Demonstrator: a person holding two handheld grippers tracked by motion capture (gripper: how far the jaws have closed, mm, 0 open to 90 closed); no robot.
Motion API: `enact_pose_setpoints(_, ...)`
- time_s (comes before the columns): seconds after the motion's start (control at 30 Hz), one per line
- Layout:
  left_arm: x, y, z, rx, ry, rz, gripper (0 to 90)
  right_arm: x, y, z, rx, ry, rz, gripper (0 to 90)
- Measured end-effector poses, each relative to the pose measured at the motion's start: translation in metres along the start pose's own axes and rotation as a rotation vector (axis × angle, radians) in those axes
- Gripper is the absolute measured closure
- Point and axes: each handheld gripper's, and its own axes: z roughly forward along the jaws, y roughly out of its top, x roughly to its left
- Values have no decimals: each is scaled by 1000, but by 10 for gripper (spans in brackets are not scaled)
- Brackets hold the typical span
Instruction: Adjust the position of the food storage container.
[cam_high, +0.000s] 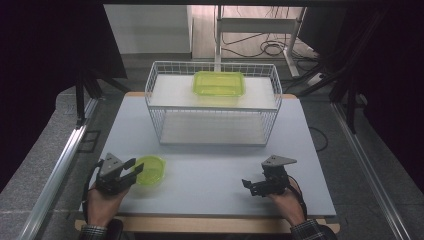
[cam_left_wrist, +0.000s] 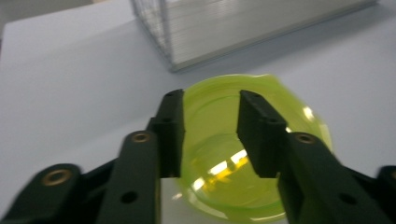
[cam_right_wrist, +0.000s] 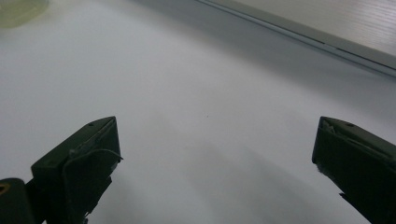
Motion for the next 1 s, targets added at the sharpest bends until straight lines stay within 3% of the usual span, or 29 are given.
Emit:
enact_pose_setpoints(0.17, 21, -7, -1, 29, 27, -35, 866, 0, -1, 2, 19, -5, -16, 23)
enact_pose_setpoints(0.37, 31, -12, 6, 71, 29, -73, 900, 0, -3, 4, 28, -6, -20, 27)
enact_pose_setpoints(0.53, 27, -12, 13, 88, 26, -60, 900, -2, -4, 5, 34, -5, -24, 30)
enact_pose_setpoints(0.73, 21, -10, 18, 108, 52, -43, 900, -3, -5, 6, 44, -1, -17, 33)
enact_pose_setpoints(1.0, 5, -5, 27, 125, 35, -16, 900, -1, -6, 9, 62, 5, -26, 34)
